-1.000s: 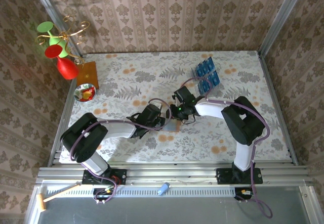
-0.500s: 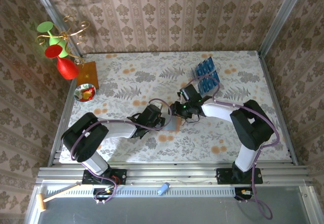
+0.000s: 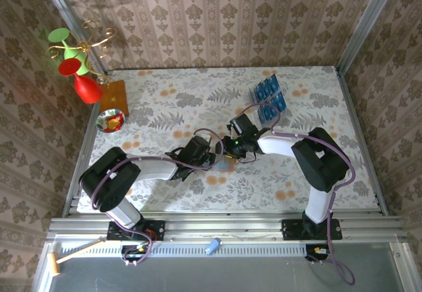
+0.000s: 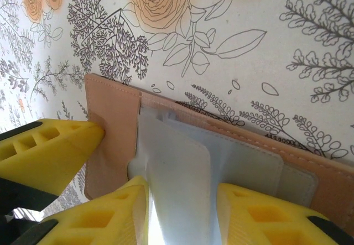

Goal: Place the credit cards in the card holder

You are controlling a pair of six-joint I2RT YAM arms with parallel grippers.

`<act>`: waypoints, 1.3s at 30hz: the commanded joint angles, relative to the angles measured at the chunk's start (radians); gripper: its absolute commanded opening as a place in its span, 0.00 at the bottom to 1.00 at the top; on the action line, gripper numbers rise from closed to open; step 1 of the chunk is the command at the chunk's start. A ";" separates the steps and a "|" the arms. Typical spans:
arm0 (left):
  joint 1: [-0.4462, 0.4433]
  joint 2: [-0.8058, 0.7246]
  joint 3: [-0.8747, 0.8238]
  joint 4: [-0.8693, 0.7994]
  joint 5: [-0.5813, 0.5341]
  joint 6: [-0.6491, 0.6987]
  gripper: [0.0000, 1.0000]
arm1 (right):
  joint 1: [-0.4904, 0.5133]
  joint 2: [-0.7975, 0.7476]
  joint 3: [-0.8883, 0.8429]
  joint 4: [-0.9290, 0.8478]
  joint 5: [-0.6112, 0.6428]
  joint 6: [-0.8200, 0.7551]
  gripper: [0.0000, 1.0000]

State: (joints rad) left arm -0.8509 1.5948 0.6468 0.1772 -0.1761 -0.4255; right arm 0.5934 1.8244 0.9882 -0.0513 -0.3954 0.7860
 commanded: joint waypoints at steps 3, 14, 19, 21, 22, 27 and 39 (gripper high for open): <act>0.023 -0.146 -0.013 -0.062 0.013 -0.038 0.64 | 0.018 -0.040 0.033 -0.004 -0.034 0.027 0.43; 0.158 -0.422 -0.096 -0.121 0.001 -0.084 0.76 | 0.073 -0.011 0.135 -0.049 -0.020 0.049 0.48; 0.212 -0.463 -0.128 -0.122 0.029 -0.084 0.76 | 0.099 0.073 0.205 -0.061 -0.010 0.064 0.49; 0.226 -0.472 -0.137 -0.122 0.032 -0.085 0.76 | 0.109 0.111 0.229 -0.061 -0.008 0.071 0.49; 0.232 -0.477 -0.140 -0.121 0.032 -0.085 0.76 | 0.112 0.126 0.239 -0.065 -0.006 0.071 0.49; 0.254 -0.503 -0.162 -0.122 0.044 -0.090 0.77 | 0.120 0.173 0.262 -0.067 0.000 0.078 0.49; 0.258 -0.456 -0.155 -0.131 0.087 -0.088 0.77 | 0.113 0.089 0.289 -0.130 -0.025 0.028 0.50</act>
State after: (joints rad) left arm -0.6003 1.1149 0.4908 0.0555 -0.1158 -0.5018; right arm 0.7078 1.9888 1.2427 -0.1246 -0.4019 0.8402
